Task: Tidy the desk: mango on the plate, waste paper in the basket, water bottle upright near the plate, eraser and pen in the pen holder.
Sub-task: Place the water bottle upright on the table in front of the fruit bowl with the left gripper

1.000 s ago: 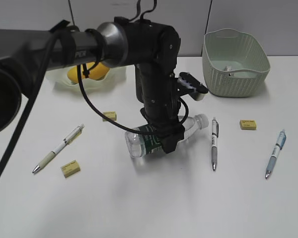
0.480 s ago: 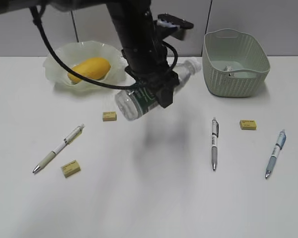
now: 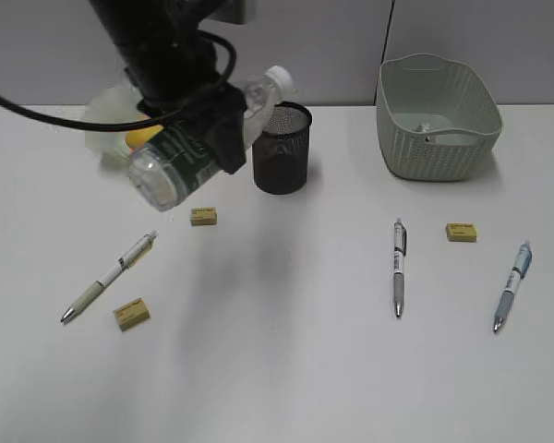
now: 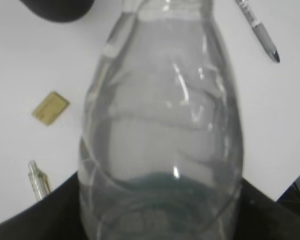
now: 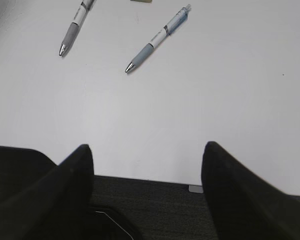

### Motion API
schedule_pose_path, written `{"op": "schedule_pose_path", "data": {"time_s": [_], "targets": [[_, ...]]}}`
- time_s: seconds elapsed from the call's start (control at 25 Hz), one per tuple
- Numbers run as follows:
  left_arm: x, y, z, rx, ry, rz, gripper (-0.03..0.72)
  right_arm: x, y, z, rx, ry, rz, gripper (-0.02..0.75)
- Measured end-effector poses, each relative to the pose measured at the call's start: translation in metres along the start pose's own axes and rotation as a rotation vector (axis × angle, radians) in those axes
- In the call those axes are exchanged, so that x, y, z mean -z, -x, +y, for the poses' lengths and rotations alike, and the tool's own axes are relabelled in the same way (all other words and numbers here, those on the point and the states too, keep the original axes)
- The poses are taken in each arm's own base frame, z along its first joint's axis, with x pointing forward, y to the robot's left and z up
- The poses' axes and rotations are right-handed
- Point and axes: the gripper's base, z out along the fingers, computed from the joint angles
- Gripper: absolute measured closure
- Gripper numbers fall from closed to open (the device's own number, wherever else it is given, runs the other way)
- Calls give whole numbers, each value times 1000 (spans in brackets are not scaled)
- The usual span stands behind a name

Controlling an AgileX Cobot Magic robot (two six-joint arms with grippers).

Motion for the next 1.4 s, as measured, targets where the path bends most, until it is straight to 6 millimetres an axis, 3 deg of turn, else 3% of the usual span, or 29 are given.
{"op": "schedule_pose_path", "data": {"time_s": [0.2,0.48,0.88,1.2,1.4], "targets": [[16,-51,13,92,40,-79,198,0,0,0,0,0,0,207],[44,-105,29,214,163,-364,198,0,0,0,0,0,0,207],[68,-149,37,276,349,-718,198,0,0,0,0,0,0,207],[46,-182,43,398,468,-959,198,0,0,0,0,0,0,207],[47,-182,53,421,577,-1113,199,0,0,0,0,0,0,207]]}}
